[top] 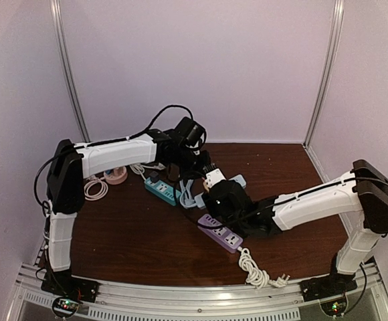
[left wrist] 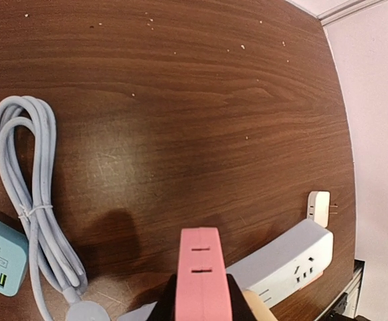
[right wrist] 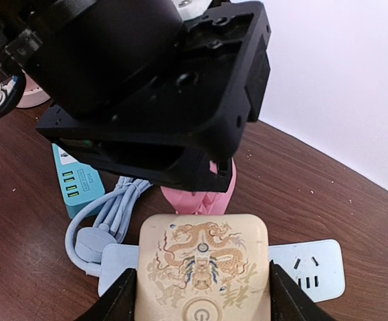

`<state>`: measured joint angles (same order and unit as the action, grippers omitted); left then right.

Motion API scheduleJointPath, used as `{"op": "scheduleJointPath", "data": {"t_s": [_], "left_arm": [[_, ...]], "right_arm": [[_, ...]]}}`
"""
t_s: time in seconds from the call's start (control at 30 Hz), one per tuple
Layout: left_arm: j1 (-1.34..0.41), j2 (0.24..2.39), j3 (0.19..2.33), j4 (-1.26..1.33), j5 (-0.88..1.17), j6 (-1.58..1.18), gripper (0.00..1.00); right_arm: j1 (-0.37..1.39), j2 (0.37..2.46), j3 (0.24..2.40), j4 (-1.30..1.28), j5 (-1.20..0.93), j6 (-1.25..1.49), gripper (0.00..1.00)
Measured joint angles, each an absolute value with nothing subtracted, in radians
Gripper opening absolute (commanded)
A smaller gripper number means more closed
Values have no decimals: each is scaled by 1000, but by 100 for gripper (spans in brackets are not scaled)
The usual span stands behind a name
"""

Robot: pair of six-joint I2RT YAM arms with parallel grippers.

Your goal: Pull the plug off the socket

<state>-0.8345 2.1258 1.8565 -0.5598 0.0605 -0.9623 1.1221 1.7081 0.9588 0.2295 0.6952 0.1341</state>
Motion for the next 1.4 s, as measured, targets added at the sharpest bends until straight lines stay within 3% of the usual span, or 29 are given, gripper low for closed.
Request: {"op": "scheduleJointPath", "data": {"t_s": [0.57,0.9,1.4], "left_arm": [[-806,2152,1854,-550,160,-1070,0],[-803,2150,1805,-464,173,-1192,0],[-789,2150,1806,-467,218,-1133,0]], "right_arm": [[1172,1792,1003,221,850,92,14],[1173,1805,1007,210,875,89,14],[1174,1772,957,242,842,89,13]]}}
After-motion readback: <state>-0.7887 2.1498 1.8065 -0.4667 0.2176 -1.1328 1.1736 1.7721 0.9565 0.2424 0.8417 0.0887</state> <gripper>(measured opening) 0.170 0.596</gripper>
